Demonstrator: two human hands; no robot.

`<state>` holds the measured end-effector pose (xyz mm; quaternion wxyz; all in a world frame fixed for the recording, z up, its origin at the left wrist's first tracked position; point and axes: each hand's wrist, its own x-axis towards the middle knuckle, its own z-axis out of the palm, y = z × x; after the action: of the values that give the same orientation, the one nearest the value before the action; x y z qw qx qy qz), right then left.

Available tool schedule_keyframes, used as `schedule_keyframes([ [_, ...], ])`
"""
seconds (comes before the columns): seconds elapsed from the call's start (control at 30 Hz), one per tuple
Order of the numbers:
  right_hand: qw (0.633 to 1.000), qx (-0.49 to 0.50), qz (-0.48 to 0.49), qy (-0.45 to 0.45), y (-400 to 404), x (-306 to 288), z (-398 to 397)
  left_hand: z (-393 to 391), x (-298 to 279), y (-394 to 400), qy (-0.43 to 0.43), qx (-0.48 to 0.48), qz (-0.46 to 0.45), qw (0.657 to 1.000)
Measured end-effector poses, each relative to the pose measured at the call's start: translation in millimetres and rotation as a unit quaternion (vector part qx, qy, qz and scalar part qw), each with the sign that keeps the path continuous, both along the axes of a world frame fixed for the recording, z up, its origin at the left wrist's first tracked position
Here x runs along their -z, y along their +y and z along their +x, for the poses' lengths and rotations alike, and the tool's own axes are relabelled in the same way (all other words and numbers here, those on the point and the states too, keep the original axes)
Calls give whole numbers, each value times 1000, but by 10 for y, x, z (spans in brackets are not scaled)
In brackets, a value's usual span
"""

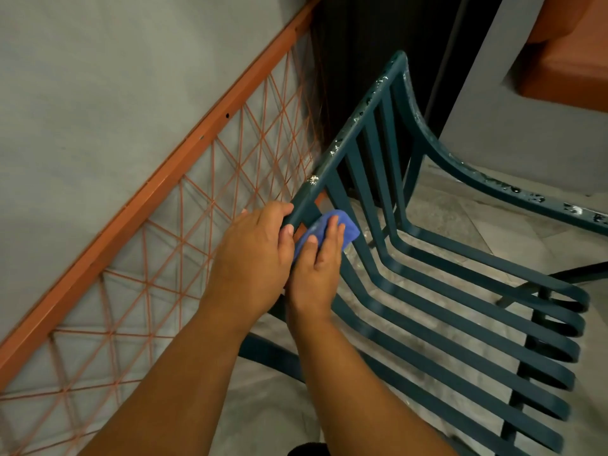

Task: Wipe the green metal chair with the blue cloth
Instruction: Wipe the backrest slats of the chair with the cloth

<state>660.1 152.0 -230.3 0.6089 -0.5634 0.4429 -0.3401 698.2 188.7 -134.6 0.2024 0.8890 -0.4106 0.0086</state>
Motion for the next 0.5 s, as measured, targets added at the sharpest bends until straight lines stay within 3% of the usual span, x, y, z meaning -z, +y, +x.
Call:
schedule_keyframes([
  [0.07,1000,14,-3,-12,-46,223,-60,0,0,8,0,0,-1,1000],
  [0.2,983,34,173,59,-244,790,-174,2,10,2,-2,-2,-3,1000],
  [0.33,906,67,404,103,-531,1277,-371,12,26,4,-2,-3,-5,1000],
  [0.4,892,40,432,126,-685,1337,-450,11,31,2,-3,-3,-7,1000],
  [0.5,899,56,414,133,-749,1189,-362,26,23,-10,-5,-2,-9,1000],
])
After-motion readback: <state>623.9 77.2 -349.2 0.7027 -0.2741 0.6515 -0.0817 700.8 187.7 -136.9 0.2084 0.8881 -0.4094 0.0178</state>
